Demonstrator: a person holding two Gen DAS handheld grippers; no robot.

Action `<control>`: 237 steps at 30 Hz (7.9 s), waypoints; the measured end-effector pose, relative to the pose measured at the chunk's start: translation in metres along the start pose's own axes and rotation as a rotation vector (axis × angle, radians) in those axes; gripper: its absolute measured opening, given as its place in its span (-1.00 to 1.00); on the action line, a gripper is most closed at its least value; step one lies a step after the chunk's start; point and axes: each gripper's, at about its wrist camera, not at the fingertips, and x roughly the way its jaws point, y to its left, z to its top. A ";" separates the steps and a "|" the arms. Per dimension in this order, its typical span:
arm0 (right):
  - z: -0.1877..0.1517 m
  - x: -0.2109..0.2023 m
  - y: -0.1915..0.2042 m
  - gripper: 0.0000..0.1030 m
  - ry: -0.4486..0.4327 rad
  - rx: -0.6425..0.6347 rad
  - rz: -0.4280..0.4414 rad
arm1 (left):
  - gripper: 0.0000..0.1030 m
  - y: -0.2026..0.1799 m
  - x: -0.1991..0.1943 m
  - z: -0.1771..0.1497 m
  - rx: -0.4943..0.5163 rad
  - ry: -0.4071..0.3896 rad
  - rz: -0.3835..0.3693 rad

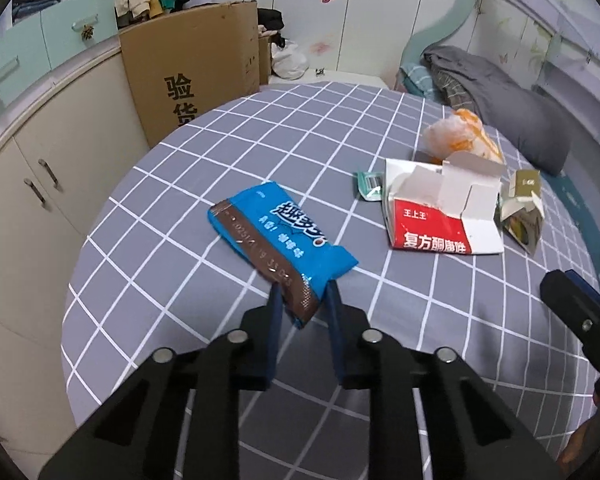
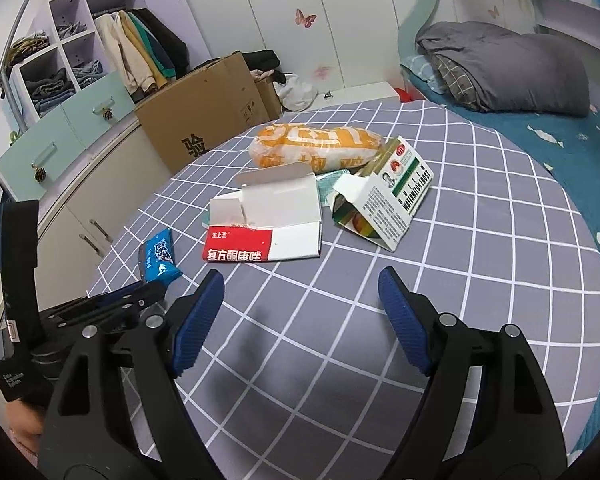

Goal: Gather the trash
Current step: 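Grasp the blue-brown snack wrapper with the left tool, then grasp the red-white box with the right tool while the left tool holds the wrapper, then carry the wrapper and red-white box with both tools to the wastebasket, then open both tools to drop the wrapper and red-white box into the wastebasket, then move both tools back over the table toward the orange bag and carton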

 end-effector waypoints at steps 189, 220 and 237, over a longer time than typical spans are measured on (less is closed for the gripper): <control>-0.103 0.157 0.402 -0.83 0.265 -0.439 0.380 | 0.33 0.415 -0.036 -0.112 -0.632 -0.037 0.148; -0.107 0.145 0.403 0.41 0.252 -0.440 0.322 | 0.42 0.415 -0.078 -0.126 -0.660 -0.098 0.208; -0.013 0.035 0.257 0.49 0.021 -0.265 0.230 | 0.50 0.240 -0.110 -0.044 -0.405 -0.199 0.073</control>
